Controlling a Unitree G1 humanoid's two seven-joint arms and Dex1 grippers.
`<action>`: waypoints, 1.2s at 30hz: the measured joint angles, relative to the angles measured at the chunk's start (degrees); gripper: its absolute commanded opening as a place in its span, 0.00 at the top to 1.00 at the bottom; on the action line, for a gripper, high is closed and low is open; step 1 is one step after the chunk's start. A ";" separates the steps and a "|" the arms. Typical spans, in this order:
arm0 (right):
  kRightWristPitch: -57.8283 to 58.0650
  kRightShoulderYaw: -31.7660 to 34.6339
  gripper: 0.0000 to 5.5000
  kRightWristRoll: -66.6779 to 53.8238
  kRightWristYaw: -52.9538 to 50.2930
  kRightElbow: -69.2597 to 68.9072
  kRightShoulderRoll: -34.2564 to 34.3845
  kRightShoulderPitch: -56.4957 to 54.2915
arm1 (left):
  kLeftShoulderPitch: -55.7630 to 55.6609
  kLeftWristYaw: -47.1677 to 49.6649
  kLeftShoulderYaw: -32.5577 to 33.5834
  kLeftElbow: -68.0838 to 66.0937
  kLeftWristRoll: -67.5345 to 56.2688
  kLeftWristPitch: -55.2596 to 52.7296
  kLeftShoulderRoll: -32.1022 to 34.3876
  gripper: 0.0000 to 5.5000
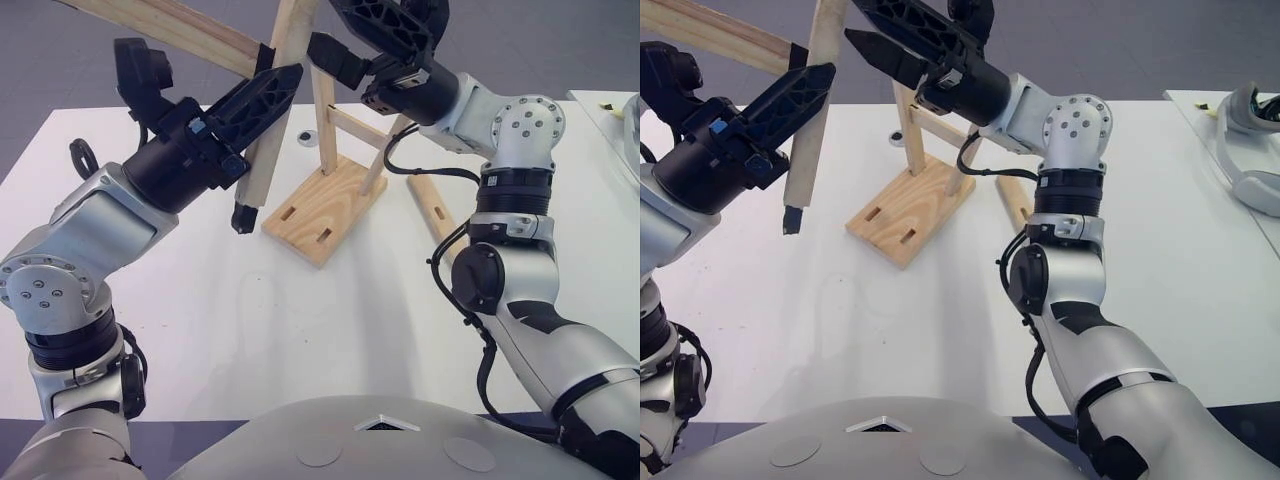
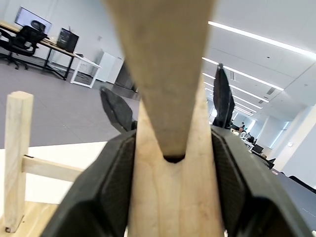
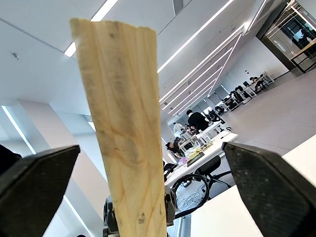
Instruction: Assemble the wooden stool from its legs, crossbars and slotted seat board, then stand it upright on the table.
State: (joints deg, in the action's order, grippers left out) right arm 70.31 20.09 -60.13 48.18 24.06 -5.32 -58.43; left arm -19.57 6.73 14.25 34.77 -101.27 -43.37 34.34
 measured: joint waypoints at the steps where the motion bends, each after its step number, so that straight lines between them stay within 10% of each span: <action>1: -0.17 0.01 0.06 -0.05 0.01 0.21 -0.08 -0.02 | 0.02 0.23 -0.16 0.07 -0.11 0.09 0.15 0.62; 16: 3.12 2.06 0.62 -5.01 -1.47 2.13 -0.86 -0.41 | 1.74 -0.16 -3.57 -0.20 -4.16 0.43 3.63 0.62; 36: -10.61 -4.76 0.62 5.87 -11.31 -5.68 1.88 0.37 | 24.54 -16.25 1.43 -1.83 9.39 1.55 5.34 0.50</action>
State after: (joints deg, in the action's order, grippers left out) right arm 59.70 15.33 -54.26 36.87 18.37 -3.44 -58.06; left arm 4.96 -9.52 15.68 32.94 -91.88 -41.82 39.68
